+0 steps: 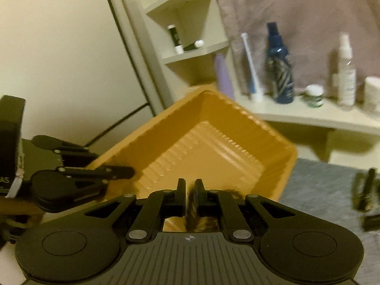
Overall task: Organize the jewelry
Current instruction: 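Carry the dark bead strand over the tray and open the right tool, then grasp the white pearl strand from the pile with the right tool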
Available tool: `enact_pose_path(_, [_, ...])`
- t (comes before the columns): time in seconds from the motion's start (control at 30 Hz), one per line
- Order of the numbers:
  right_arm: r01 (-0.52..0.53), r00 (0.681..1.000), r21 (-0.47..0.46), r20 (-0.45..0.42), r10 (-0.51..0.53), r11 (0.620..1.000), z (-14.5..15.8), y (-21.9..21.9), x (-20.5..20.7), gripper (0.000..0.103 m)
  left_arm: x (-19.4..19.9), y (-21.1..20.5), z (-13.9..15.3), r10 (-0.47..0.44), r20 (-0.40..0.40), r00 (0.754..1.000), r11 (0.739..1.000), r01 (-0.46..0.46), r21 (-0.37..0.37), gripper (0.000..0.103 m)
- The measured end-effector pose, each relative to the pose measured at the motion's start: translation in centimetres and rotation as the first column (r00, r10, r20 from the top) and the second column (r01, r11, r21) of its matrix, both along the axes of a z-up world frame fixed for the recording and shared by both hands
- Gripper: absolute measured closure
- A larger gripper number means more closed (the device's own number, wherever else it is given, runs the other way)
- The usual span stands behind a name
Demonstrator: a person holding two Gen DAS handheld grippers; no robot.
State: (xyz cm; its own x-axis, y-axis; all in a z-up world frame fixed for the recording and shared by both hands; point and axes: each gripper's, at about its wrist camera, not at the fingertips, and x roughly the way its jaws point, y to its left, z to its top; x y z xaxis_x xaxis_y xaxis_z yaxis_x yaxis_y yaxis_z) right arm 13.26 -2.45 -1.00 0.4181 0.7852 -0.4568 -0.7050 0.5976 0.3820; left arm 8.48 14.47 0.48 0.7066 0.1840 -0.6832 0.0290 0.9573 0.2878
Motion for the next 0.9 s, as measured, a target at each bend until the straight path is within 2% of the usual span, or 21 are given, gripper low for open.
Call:
enact_pose_path(0.07, [0.036,0.999,0.012,-0.003,-0.036,0.999,-0.3,-0.8,0.1,0.081,0.0,0.0,0.0,0.0,0.0,1.0,1.0,0.0,-0.001,0.098])
enact_pose_path(0.1, [0.053,0.999,0.011,-0.001,-0.053,0.999,-0.3,-1.3,0.1,0.079,0.0,0.0,0.0,0.0,0.0,1.0,1.0,0.0,-0.001,0.098])
enact_pose_path(0.3, [0.222,0.975,-0.032,0.013,-0.222,0.975,-1.3,-5.6,0.0,0.077,0.0,0.1,0.0,0.002,0.002,1.0,1.0,-0.002,-0.004,0.098])
enact_pose_path(0.4, [0.32,0.947,-0.076,0.012,-0.32,0.944,-2.6,-8.3,-0.1,0.077,-0.1,0.1,0.0,0.003,0.003,1.0,1.0,-0.003,-0.005,0.098])
enact_pose_path(0.6, [0.481,0.874,-0.177,0.026,-0.485,0.859,-5.0,-13.2,0.3,0.077,-0.1,0.1,0.0,0.002,0.003,1.0,1.0,-0.002,-0.004,0.098])
enact_pose_path(0.77, [0.553,0.83,-0.25,0.082,-0.551,0.795,-6.1,-16.0,1.3,0.077,0.0,0.1,0.0,0.002,0.002,1.0,1.0,-0.002,-0.001,0.098])
enact_pose_path(0.9, [0.54,0.84,-0.303,0.137,-0.525,0.785,-6.9,-16.4,2.5,0.077,-0.1,0.0,0.0,0.002,0.002,1.0,1.0,-0.002,0.0,0.098])
